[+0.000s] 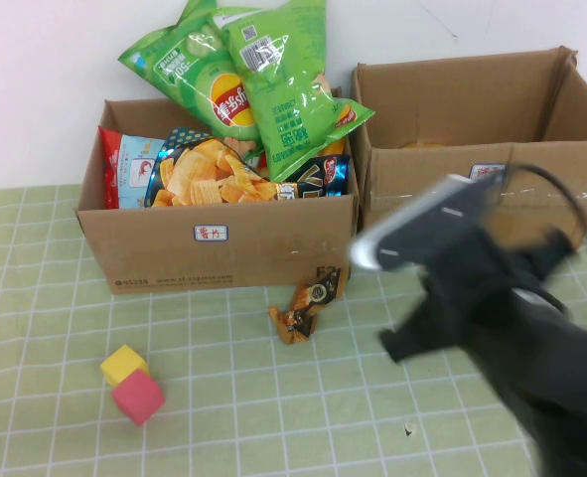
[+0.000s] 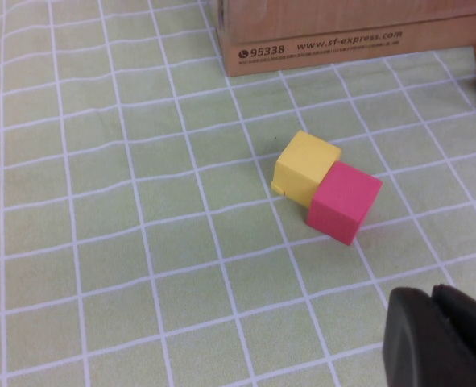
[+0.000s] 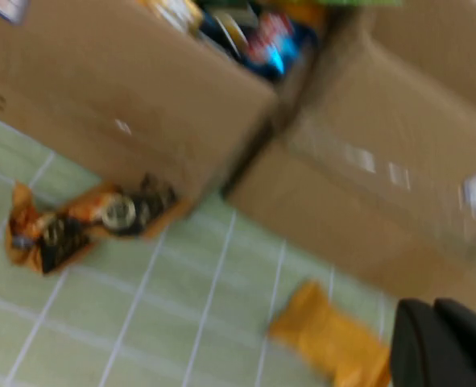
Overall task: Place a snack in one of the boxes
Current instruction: Pick up the biscuit
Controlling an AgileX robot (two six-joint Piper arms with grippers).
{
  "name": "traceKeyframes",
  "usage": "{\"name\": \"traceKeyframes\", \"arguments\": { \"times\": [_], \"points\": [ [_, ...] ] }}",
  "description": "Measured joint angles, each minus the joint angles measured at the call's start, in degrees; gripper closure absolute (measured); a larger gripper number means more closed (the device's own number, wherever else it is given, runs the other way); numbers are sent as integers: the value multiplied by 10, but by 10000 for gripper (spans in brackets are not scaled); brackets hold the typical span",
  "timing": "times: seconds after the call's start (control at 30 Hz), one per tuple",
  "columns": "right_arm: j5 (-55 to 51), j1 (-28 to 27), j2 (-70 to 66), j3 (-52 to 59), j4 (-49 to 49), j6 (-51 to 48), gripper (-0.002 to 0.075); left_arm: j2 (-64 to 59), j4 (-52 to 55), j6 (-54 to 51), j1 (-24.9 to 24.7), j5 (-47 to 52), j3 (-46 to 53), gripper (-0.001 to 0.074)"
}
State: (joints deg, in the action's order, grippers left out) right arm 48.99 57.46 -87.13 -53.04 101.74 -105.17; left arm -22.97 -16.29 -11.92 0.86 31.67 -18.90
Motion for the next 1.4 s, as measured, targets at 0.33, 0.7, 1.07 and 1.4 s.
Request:
{"name": "traceKeyframes", "arguments": {
  "times": [0.33, 0.7, 1.07, 1.4],
  "points": [
    [-229, 0, 117, 184, 0, 321, 728, 0, 0, 0, 0, 0, 0, 737],
    [-533, 0, 120, 227, -16, 305, 728, 0, 0, 0, 0, 4, 0, 737],
    [-585, -59, 121, 227, -117, 207, 728, 0, 0, 0, 0, 5, 0, 738],
    [-911, -161, 121, 143, -815, 733, 728, 0, 0, 0, 0, 9, 0, 738]
  ]
}}
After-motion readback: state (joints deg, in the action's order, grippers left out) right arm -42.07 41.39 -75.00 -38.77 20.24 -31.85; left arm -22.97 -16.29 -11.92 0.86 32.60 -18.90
